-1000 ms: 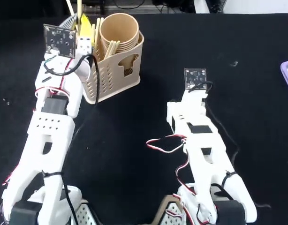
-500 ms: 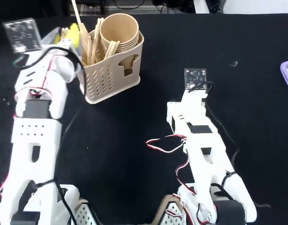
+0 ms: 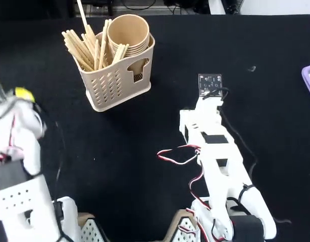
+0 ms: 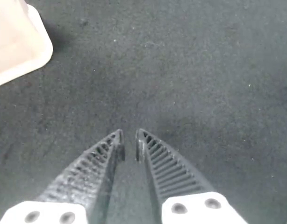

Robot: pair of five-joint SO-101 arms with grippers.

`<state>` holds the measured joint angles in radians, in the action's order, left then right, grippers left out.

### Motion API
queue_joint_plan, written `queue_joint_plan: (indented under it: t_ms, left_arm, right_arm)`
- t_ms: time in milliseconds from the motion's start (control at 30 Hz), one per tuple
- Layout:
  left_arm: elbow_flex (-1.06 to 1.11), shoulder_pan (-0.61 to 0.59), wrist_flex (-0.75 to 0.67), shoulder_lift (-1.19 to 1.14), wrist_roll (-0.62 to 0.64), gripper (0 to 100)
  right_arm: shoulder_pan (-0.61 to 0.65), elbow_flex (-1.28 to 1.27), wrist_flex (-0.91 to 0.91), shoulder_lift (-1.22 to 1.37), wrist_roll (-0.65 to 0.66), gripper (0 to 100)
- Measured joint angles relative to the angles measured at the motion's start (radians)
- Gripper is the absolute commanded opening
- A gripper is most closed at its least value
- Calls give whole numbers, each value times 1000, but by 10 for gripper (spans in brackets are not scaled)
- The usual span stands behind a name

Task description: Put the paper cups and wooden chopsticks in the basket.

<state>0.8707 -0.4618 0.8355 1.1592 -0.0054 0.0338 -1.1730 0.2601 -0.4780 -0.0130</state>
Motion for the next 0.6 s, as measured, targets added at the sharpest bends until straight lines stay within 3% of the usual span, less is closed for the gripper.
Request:
queue_joint_plan:
  t_ms: [133,367,600]
  left_arm:
    - [264,-55,-2,167,-87,36]
    - [666,-77,11,597,-112,37]
    - [802,-77,11,620,-110,36]
  right_arm:
    - [0,-2,-21,0,0,39]
    - [101,-3,-49,0,0,40]
    - [272,-117,-51,0,0,39]
